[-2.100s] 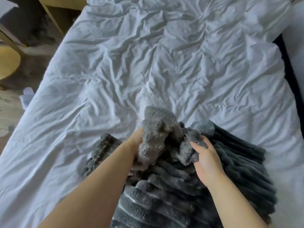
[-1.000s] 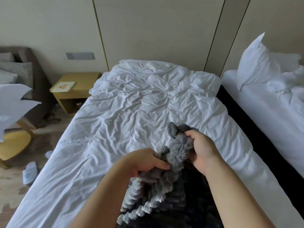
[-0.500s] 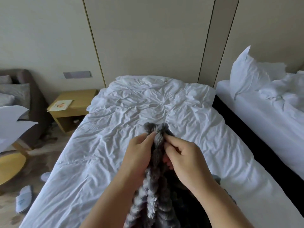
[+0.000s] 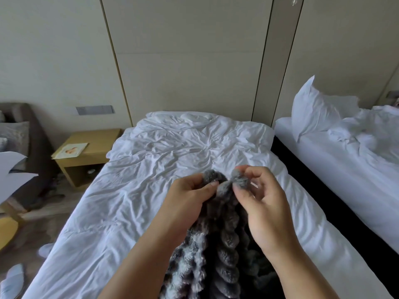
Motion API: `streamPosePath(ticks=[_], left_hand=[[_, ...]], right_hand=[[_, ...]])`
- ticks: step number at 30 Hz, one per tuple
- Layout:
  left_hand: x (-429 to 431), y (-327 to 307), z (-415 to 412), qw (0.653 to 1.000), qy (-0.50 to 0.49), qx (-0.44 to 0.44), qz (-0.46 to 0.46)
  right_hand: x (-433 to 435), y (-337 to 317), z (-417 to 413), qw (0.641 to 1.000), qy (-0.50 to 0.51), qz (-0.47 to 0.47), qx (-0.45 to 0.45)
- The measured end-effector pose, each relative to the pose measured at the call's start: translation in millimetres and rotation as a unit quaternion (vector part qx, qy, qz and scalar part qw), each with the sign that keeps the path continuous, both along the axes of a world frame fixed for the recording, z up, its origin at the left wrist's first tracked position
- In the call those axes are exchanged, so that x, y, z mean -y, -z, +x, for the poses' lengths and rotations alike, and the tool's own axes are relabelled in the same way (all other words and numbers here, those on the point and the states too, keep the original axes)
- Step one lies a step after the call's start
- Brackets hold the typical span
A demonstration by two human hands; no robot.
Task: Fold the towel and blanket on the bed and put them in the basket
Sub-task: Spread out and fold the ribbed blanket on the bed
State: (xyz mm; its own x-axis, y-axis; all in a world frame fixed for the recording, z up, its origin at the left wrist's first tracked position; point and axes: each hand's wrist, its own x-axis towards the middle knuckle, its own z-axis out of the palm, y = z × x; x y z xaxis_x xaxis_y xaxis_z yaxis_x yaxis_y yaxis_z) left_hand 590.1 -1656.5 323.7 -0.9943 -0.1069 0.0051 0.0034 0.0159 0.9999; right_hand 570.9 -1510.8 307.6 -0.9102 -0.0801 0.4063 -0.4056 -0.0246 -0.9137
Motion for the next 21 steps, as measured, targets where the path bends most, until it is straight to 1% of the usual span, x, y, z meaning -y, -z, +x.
streamPosePath(ticks=[2, 3, 5, 7, 10, 13, 14, 16, 17, 18, 19, 20, 21], left_hand=[[4, 1, -3, 1.0, -0.022, 0.015, -0.006], [5, 1, -5, 1.0, -0.02, 0.02, 0.005], [6, -5, -7, 0.999, 0.009, 0.028, 0.028], [6, -12, -9, 0.999, 0.044, 0.019, 0.023], [3, -21, -10, 0.997, 0.075, -0.01, 0.012], [-2, -25, -8, 0.996, 0.078, -0.022, 0.028], [-4, -26, -6, 0.997, 0.077, -0.027, 0.011], [-2, -23, -6, 0.993, 0.071, -0.062, -0.078], [0, -21, -8, 0.987, 0.058, -0.079, -0.128], [2, -20, -10, 0.982, 0.042, -0.086, -0.165], [5, -20, -12, 0.979, 0.024, -0.089, -0.184], [9, -23, -15, 0.98, 0.016, -0.088, -0.177], [14, -25, -18, 0.985, 0.015, -0.085, -0.153]], right_hand=[[-6, -7, -3, 0.998, -0.037, -0.056, 0.017], [-9, -12, -4, 0.998, -0.049, -0.05, 0.008], [-12, -21, -9, 0.998, -0.063, 0.021, -0.008], [-9, -28, -15, 0.994, -0.067, 0.089, 0.011], [-3, -36, -22, 0.993, -0.052, 0.103, 0.027], [1, -42, -25, 0.994, -0.016, 0.103, 0.013], [2, -42, -27, 0.994, 0.005, 0.106, 0.005], [4, -41, -30, 0.993, 0.043, 0.112, 0.001], [5, -39, -33, 0.994, 0.043, 0.101, 0.016], [5, -37, -36, 0.996, 0.021, 0.077, 0.045], [5, -34, -40, 0.995, -0.022, 0.047, 0.082], [4, -32, -45, 0.989, -0.079, 0.027, 0.119], [2, -28, -48, 0.979, -0.139, 0.028, 0.149]])
